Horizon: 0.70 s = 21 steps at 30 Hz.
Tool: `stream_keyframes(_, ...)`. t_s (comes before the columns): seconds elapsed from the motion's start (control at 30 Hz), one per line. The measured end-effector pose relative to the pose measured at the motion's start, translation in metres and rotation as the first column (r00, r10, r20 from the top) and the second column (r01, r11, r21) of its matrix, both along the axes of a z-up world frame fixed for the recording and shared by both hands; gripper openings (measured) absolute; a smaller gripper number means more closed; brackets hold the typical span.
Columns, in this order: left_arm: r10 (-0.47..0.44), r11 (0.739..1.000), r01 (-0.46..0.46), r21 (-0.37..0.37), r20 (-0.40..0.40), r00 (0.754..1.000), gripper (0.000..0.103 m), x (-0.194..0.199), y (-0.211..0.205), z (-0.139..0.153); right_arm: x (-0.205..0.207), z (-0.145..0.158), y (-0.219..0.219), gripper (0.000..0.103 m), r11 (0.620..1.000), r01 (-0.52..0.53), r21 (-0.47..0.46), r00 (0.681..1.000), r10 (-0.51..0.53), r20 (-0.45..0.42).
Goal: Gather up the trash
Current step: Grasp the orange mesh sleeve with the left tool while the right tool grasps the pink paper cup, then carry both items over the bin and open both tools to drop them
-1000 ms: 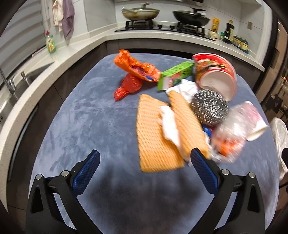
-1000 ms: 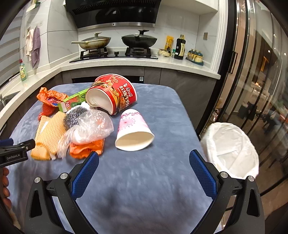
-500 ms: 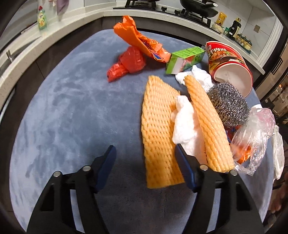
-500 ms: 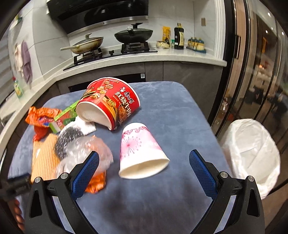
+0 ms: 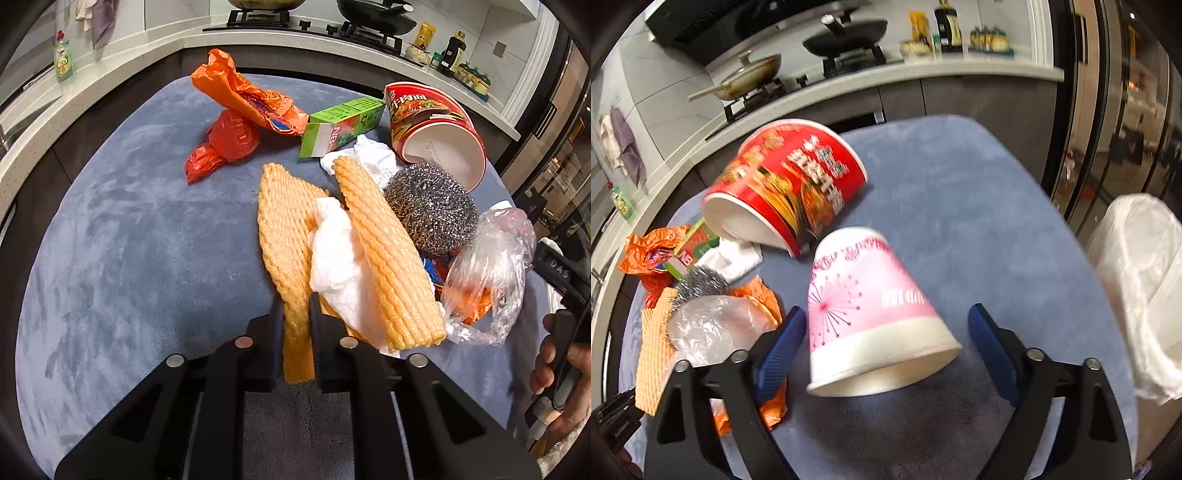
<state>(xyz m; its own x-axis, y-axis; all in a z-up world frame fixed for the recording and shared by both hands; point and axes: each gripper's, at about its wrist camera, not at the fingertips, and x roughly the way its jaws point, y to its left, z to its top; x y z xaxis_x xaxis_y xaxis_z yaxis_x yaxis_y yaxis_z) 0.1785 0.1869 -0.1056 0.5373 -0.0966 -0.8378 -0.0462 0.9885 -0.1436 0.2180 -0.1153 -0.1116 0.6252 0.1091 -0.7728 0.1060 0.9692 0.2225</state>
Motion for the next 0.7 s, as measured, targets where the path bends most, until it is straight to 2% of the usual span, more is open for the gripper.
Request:
stream_keyframes(0.03, -0.002, 1.0, 0.002, 0.0, 0.003, 1.0, 0.011, -0.001, 0.0, 0.001, 0.0, -0.002, 0.0, 0.073, 1.0, -0.004, 0.021, 1.0, 0.004, -0.001)
stream_keyframes(0.1, -0.004, 1.0, 0.004, 0.002, 0.011, 1.0, 0.011, -0.003, 0.0, 0.004, -0.002, -0.003, 0.0, 0.072, 0.999, -0.003, 0.04, 1.0, 0.003, 0.004)
stream_keyframes(0.23, -0.004, 1.0, 0.004, 0.009, 0.038, 0.999, 0.01, -0.008, 0.002, 0.014, -0.01, 0.007, 0.002, 0.067, 1.0, 0.0, 0.008, 0.999, -0.001, 0.034)
stream_keyframes(0.43, -0.006, 0.999, 0.002, 0.038, 0.094, 0.996, 0.01, -0.022, 0.0, 0.034, -0.03, 0.027, -0.003, 0.066, 1.0, 0.005, -0.022, 0.996, -0.003, 0.085)
stream_keyframes(0.7, -0.017, 0.999, 0.008, 0.045, 0.199, 0.98, 0.01, -0.043, -0.006, 0.08, -0.063, 0.062, -0.021, 0.066, 0.999, 0.032, -0.025, 0.986, -0.028, 0.166)
